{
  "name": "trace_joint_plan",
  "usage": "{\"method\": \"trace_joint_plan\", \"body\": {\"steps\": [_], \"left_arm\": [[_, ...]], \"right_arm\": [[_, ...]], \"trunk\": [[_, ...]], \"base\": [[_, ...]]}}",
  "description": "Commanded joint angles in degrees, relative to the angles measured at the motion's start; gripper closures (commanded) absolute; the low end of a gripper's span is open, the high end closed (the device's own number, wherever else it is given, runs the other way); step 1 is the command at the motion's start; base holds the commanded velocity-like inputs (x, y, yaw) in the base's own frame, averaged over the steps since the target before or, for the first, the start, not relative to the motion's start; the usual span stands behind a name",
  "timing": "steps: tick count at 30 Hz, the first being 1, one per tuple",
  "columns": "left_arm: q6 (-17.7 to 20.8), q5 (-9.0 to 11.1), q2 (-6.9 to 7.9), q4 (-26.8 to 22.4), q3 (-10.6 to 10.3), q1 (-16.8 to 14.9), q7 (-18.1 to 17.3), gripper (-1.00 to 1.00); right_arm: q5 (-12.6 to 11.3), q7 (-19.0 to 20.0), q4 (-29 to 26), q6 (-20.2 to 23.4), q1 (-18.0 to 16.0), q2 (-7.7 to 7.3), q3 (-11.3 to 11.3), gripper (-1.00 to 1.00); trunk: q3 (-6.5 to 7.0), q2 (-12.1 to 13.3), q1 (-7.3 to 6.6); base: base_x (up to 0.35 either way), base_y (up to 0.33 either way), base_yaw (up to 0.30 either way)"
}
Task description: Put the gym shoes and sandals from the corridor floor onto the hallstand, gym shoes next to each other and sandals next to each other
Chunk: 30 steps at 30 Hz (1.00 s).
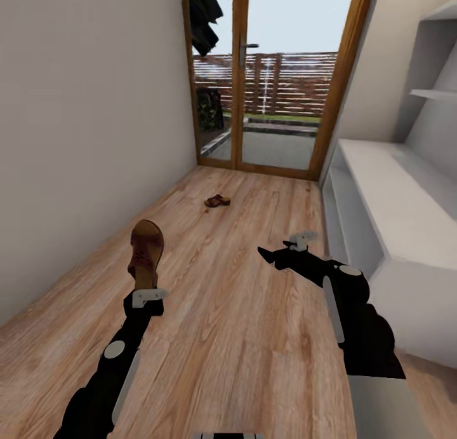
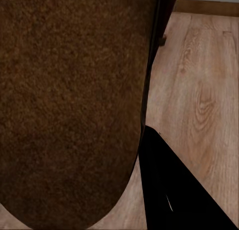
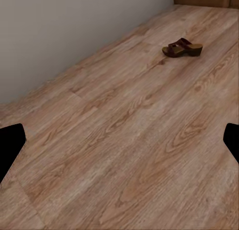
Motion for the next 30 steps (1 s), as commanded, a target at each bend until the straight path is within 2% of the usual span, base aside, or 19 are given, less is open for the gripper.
{"method": "trace_joint_plan", "body": {"steps": [1,20,30], "left_arm": [[0.0,-0.6,-0.05,0.0,0.1,0.0,-0.1,1.00],[0.0,-0.6,-0.05,0.1,0.0,0.0,-0.1,1.00],[0.0,-0.6,-0.05,0.3,0.0,0.0,-0.1,1.00]], "right_arm": [[0.6,0.6,-0.1,0.2,0.0,0.05,-0.2,-1.00],[0.6,0.6,0.0,0.2,0.0,0.05,-0.2,-1.00],[0.6,0.6,0.0,0.2,0.0,0.05,-0.2,-1.00]], "trunk": [[-0.05,0.0,0.02],[-0.05,0.0,0.02],[-0.05,0.0,0.02]], "base": [[0.338,0.000,0.277],[0.338,0.000,0.276],[0.339,0.000,0.041]]}}
